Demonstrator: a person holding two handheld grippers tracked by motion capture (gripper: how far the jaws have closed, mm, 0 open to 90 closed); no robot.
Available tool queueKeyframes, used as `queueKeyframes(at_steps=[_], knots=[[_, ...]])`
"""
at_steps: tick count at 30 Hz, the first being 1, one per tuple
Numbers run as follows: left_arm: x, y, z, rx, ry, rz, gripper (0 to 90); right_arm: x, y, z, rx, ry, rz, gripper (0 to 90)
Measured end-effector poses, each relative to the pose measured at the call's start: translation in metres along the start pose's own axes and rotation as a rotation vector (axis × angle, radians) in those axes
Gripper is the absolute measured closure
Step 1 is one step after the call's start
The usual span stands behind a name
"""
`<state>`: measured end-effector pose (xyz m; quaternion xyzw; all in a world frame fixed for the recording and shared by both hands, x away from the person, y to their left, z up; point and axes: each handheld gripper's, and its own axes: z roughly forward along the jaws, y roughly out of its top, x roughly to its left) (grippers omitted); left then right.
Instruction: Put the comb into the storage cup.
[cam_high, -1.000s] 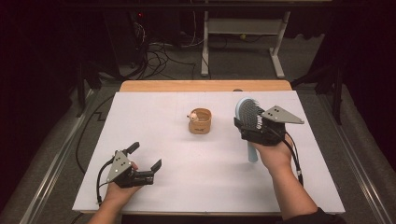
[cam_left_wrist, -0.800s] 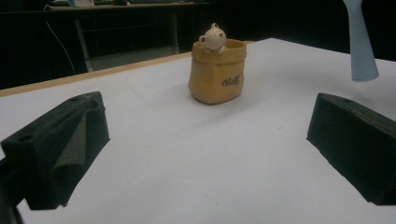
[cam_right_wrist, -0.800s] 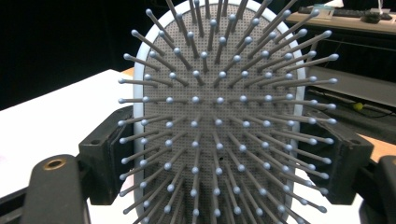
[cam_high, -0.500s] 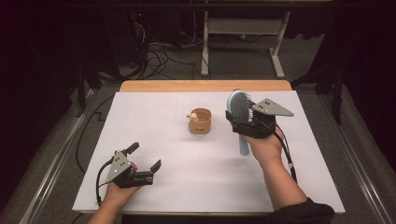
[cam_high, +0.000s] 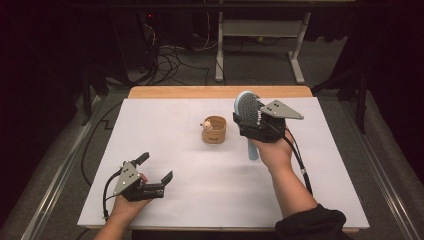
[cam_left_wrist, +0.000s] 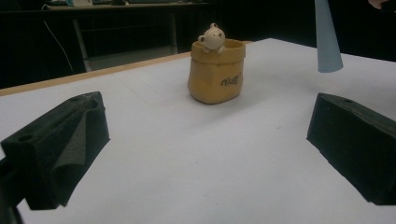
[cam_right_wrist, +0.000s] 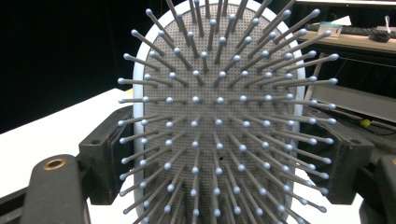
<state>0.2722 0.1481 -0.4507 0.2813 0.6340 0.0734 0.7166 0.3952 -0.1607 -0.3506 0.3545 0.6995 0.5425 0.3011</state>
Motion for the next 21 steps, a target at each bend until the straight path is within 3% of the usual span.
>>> queueKeyframes(at_steps=[5,6,11,12,21], knots=[[0.001,0.000,0.000,0.002,-0.005,0.011,0.1,0.001,0.002,0.005,-0.003,0.002,-0.005,20.5],[0.000,0.000,0.000,0.001,0.002,-0.010,0.1,0.002,0.004,0.007,-0.008,0.002,-0.001,20.5],[0.000,0.000,0.000,0.003,0.001,-0.011,0.1,0.003,0.010,0.011,-0.018,0.003,-0.004,20.5],[0.001,0.000,0.001,0.001,-0.007,0.004,0.1,0.004,0.011,0.011,-0.023,0.003,-0.005,20.5],[0.001,0.001,0.000,0.002,-0.010,0.003,0.1,0.007,0.020,0.018,-0.043,0.009,-0.011,20.5]])
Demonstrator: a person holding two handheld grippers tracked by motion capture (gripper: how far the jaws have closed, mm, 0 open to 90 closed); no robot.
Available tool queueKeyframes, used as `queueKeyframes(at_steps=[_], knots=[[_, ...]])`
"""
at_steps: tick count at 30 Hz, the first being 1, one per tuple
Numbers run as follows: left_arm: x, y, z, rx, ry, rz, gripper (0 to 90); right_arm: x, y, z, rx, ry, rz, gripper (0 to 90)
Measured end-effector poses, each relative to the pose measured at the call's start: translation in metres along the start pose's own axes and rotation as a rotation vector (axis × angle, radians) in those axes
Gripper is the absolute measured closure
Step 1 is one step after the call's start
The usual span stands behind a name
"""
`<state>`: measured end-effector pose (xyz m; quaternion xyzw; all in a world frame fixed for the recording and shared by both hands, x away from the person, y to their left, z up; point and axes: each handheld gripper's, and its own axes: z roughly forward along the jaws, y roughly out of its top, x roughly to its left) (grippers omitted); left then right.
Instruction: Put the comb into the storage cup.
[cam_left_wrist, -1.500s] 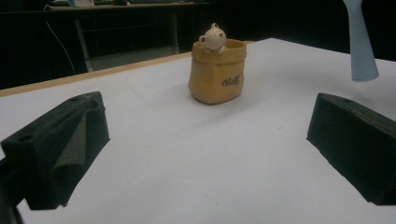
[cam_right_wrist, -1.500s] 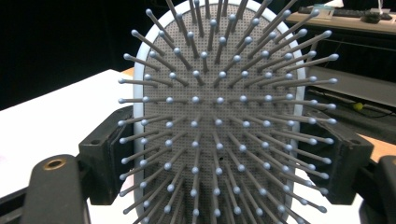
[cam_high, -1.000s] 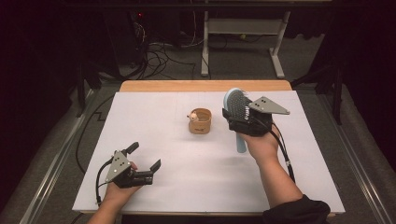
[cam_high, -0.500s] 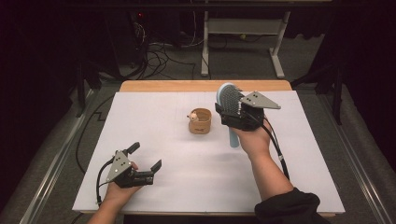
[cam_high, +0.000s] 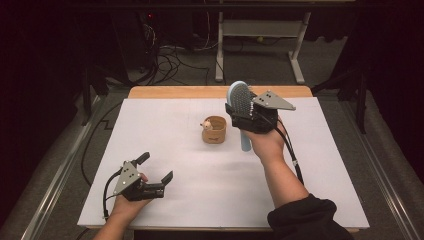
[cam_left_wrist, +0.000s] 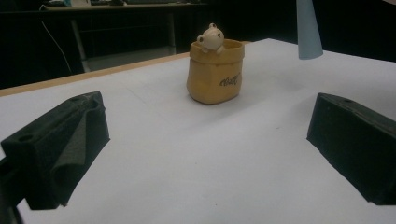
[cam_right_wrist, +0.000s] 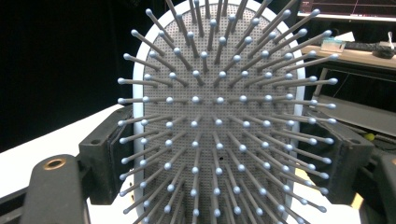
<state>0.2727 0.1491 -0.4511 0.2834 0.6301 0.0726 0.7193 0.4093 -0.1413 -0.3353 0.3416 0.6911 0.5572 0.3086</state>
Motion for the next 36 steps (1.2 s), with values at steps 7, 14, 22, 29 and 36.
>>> queueKeyframes(at_steps=[7,14,22,29,36], knots=[[0.000,-0.001,-0.001,0.004,-0.002,0.001,0.1,0.003,0.004,0.007,-0.009,0.009,-0.003,20.5],[0.000,0.002,-0.002,-0.009,-0.020,0.019,0.1,0.006,0.010,0.014,-0.026,0.015,-0.008,20.5],[0.000,0.000,-0.002,-0.002,-0.005,-0.005,0.1,0.009,0.017,0.023,-0.037,0.017,-0.005,20.5],[0.001,0.000,-0.002,0.005,-0.010,0.007,0.1,0.010,0.024,0.033,-0.035,0.014,-0.013,20.5],[0.000,0.001,-0.001,0.001,-0.011,-0.014,0.1,0.014,0.032,0.044,-0.051,0.014,-0.010,20.5]])
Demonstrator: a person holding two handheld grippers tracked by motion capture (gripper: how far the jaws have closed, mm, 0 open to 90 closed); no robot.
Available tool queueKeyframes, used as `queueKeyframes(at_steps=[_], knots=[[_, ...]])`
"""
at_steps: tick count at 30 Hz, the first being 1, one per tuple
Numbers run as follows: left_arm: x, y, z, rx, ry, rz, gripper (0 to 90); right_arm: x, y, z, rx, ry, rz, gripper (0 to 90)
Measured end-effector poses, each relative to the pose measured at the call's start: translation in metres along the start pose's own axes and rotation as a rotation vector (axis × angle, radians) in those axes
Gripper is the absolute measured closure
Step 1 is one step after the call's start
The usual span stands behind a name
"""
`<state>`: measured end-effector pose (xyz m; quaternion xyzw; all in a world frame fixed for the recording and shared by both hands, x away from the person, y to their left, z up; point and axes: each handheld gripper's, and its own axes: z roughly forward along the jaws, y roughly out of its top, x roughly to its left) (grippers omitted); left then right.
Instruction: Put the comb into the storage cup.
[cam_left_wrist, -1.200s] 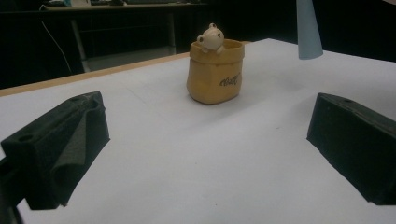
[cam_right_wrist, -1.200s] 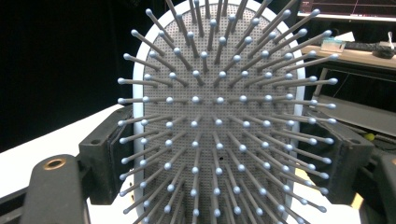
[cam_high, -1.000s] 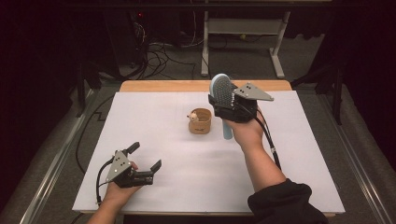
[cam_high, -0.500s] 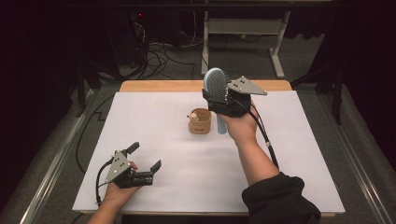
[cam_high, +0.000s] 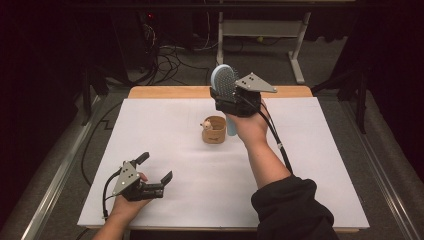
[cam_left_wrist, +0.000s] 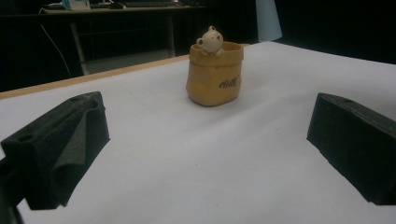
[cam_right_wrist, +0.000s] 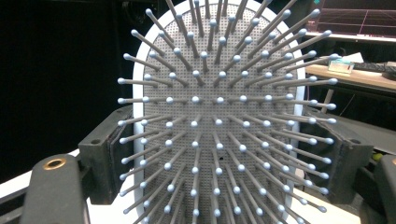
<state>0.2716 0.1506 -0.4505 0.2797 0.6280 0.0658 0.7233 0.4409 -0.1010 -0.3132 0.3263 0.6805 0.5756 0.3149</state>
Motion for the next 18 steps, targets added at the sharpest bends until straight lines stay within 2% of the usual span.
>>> queueKeyframes(at_steps=[3,4,7,8,9,11,12,14,15,18], knots=[[0.001,0.000,0.000,-0.001,-0.007,0.023,0.1,0.002,0.004,0.004,-0.003,0.000,0.000,20.5],[0.000,-0.001,0.000,-0.002,0.000,0.006,0.1,0.002,0.005,0.005,-0.006,-0.001,-0.001,20.5],[0.001,-0.001,0.000,0.003,-0.003,0.020,0.1,0.004,0.009,0.008,-0.016,0.002,0.000,20.5],[0.000,-0.001,0.000,0.003,0.007,0.005,0.0,0.005,0.010,0.009,-0.014,0.000,-0.004,20.5],[0.001,-0.002,0.000,0.004,0.007,0.007,0.0,0.006,0.011,0.010,-0.013,-0.002,-0.009,20.5],[0.002,-0.002,0.000,0.005,-0.005,0.035,0.1,0.007,0.013,0.012,-0.018,-0.001,-0.009,20.5],[0.002,-0.002,0.000,0.013,0.001,0.025,0.1,0.008,0.013,0.013,-0.018,-0.002,-0.008,20.5],[0.002,-0.003,0.000,0.013,-0.005,0.035,0.1,0.009,0.014,0.015,-0.026,-0.006,-0.011,20.5],[0.001,-0.003,0.000,0.011,0.004,0.017,0.1,0.009,0.014,0.016,-0.029,-0.007,-0.009,20.5],[0.000,-0.003,0.000,0.011,0.004,0.010,0.1,0.008,0.014,0.019,-0.032,-0.012,-0.003,20.5]])
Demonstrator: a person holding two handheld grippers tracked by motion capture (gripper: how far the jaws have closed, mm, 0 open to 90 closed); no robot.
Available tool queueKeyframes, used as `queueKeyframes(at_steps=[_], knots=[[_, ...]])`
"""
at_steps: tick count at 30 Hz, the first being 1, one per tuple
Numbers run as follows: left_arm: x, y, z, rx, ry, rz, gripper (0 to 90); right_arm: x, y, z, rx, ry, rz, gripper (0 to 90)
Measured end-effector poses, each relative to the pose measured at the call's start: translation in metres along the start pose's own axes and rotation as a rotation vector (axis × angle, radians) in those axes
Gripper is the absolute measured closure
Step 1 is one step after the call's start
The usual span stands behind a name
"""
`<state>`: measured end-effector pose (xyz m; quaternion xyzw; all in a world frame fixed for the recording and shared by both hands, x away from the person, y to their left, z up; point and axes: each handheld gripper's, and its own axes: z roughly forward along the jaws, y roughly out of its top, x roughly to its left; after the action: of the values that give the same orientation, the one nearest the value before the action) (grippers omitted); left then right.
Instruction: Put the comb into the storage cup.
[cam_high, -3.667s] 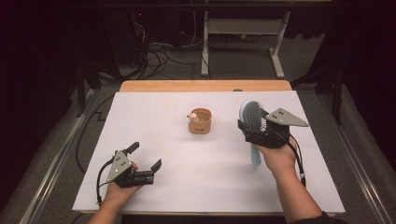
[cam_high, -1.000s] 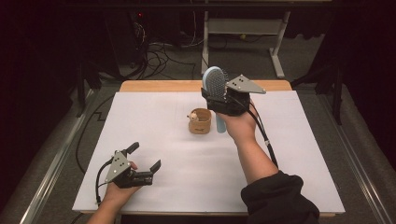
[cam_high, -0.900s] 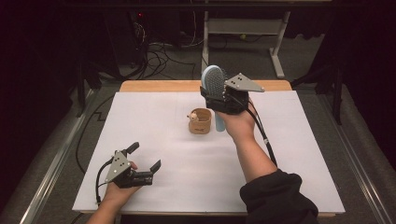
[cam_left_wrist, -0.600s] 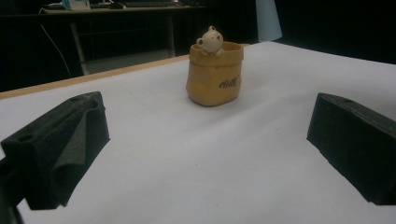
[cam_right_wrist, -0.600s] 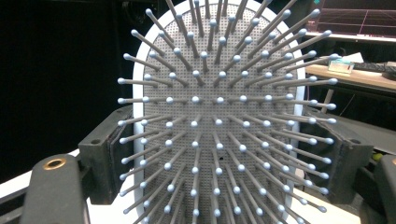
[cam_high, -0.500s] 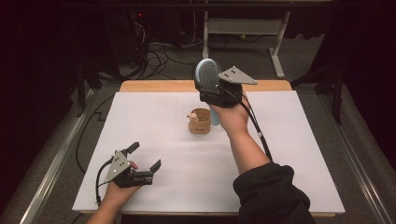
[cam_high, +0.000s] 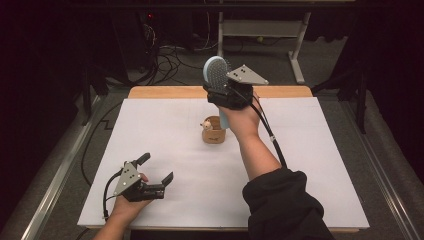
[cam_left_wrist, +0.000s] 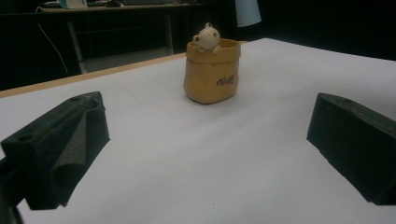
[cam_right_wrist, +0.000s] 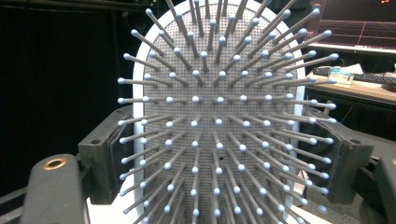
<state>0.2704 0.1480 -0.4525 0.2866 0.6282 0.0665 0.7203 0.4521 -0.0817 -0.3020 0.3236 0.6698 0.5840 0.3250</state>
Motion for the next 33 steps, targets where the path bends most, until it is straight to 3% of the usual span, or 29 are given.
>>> queueKeyframes(at_steps=[25,27,33], knots=[[0.001,0.002,0.000,-0.005,-0.017,0.023,0.0,0.002,-0.011,0.029,0.022,-0.020,0.013,20.5],[0.000,0.001,-0.001,-0.003,-0.008,0.006,0.1,0.001,-0.013,0.031,0.027,-0.026,0.020,20.5],[0.000,0.001,-0.001,-0.001,-0.008,0.004,0.1,0.002,-0.016,0.034,0.024,-0.017,0.019,20.5]])
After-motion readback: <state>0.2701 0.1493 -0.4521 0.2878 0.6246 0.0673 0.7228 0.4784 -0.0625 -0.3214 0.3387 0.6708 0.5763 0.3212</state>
